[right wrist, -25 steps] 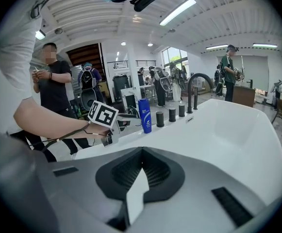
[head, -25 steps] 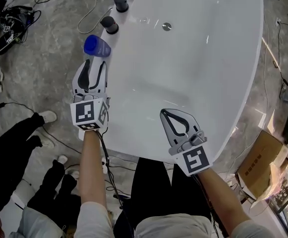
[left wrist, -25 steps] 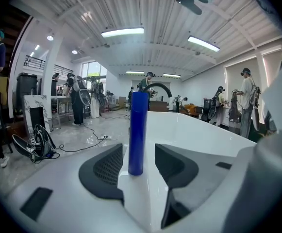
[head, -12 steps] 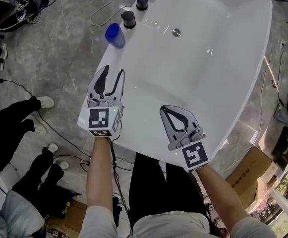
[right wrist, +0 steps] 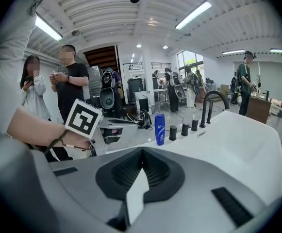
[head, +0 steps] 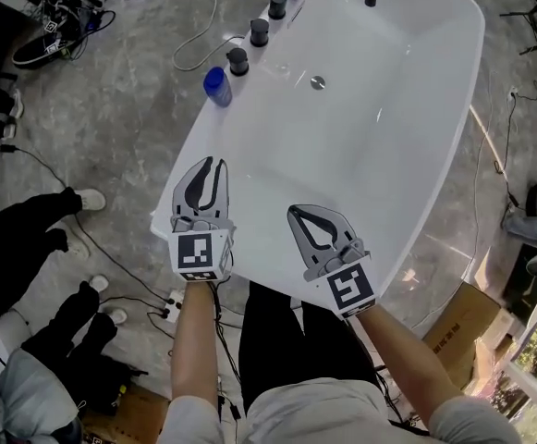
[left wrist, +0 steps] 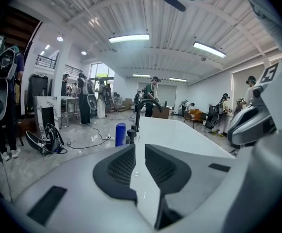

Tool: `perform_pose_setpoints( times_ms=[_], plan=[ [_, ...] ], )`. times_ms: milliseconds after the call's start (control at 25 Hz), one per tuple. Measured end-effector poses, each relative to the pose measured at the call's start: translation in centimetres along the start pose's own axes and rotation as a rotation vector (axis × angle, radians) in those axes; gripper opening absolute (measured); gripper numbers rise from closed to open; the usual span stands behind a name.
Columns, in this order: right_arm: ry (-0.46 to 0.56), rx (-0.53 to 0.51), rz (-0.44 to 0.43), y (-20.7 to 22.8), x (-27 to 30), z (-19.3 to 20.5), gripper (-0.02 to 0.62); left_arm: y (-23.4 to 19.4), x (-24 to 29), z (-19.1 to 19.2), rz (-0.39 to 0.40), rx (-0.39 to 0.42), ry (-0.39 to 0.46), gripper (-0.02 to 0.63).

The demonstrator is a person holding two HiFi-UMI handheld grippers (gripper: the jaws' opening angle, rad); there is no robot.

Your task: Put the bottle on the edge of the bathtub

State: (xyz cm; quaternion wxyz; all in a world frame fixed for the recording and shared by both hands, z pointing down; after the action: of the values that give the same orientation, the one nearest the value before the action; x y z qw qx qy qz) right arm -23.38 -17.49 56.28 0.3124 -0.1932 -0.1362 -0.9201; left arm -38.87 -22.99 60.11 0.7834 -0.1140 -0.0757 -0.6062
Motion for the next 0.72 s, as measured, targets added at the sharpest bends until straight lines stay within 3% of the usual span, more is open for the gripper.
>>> perform_pose_setpoints(
  times_ms=[160, 560, 720],
  plan=[
    [0.013, -0.006, 0.0, -0.9, -1.6, -1.5, 0.006, 1.4, -2.2, -2.3, -0.027, -0.007, 0.021, 0.032],
    [0.071, -0.011, 0.015, -1.5, -4.8, -4.8, 0.006, 4.4, -6.1, -5.9, -0.069, -0.024, -0.003, 0.011],
    [0.097, -0.06, 0.008, -1.6, -6.2, -5.6, 0.006, 5.8, -7.5, -6.9, -0.086, -0.02, 0.0, 0.011]
  ],
)
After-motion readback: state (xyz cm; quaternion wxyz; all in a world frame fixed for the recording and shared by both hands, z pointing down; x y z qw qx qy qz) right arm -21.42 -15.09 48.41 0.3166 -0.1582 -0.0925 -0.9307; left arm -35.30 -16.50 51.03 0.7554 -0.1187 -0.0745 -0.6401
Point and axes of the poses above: the fingertips, and each gripper's own axes: x forward along the fingers, y to its right, z out of its underside, the point moved 3 cm from there along -x, backward along the fingers, and after that the axes turned 7 degrees about y, right-handed, at the moved point
